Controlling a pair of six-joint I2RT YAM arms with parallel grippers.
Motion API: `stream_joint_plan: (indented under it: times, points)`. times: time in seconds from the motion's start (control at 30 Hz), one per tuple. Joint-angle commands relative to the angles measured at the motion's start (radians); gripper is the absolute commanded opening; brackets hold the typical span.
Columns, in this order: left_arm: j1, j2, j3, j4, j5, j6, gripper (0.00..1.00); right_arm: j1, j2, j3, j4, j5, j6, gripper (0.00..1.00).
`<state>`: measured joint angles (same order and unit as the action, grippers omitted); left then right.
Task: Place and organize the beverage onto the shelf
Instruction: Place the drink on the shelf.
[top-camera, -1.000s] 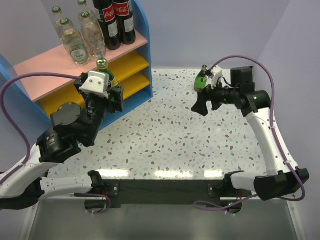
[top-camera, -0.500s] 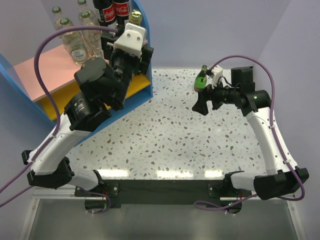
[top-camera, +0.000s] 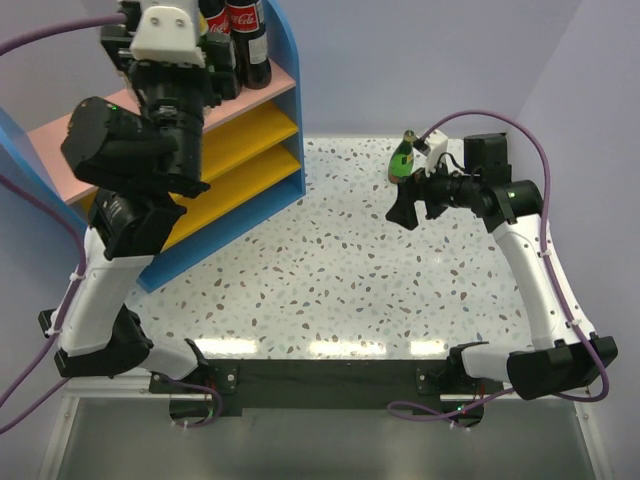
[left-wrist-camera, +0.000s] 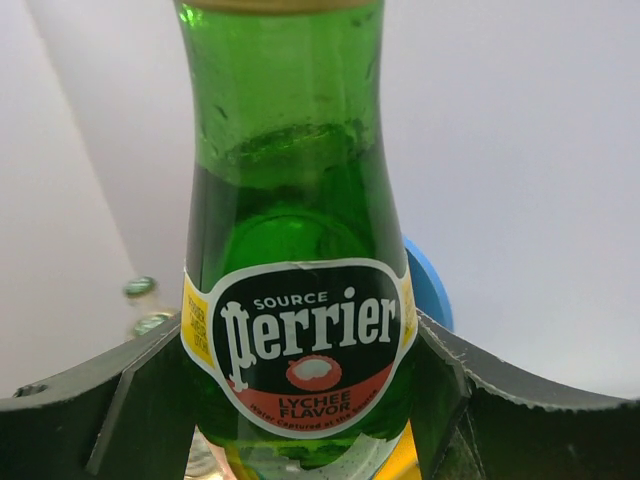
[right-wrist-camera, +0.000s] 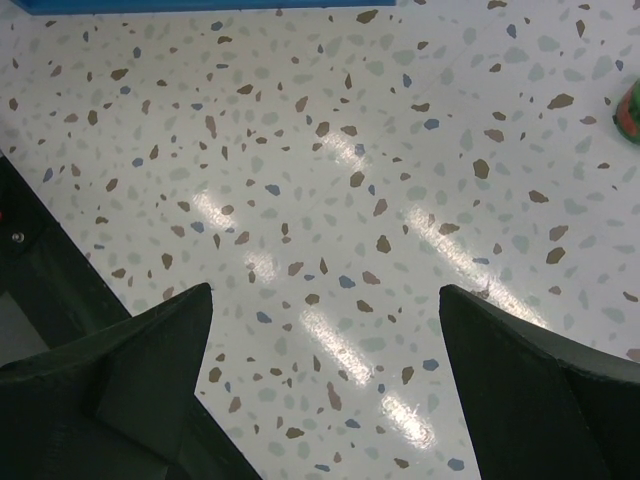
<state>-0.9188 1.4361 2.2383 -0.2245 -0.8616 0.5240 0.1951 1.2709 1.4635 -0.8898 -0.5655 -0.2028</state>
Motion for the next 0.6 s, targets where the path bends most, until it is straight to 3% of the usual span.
stream_joint_plan:
  times: [0.0,0.33,0.57]
  points:
    - [0.001,-0.048,0.1,0.208,-0.031,0.125,0.0,-0.006,0.002,-0.003,0.032,0.009,-0.001,0.99]
    - [0.001,-0.115,-0.011,0.441,-0.149,0.333,0.0,-0.008,-0.002,0.003,0.026,0.004,0.002,0.99]
    - [0.001,-0.1,-0.009,0.49,-0.166,0.418,0.0,-0.006,-0.01,0.003,0.026,-0.002,0.005,0.99]
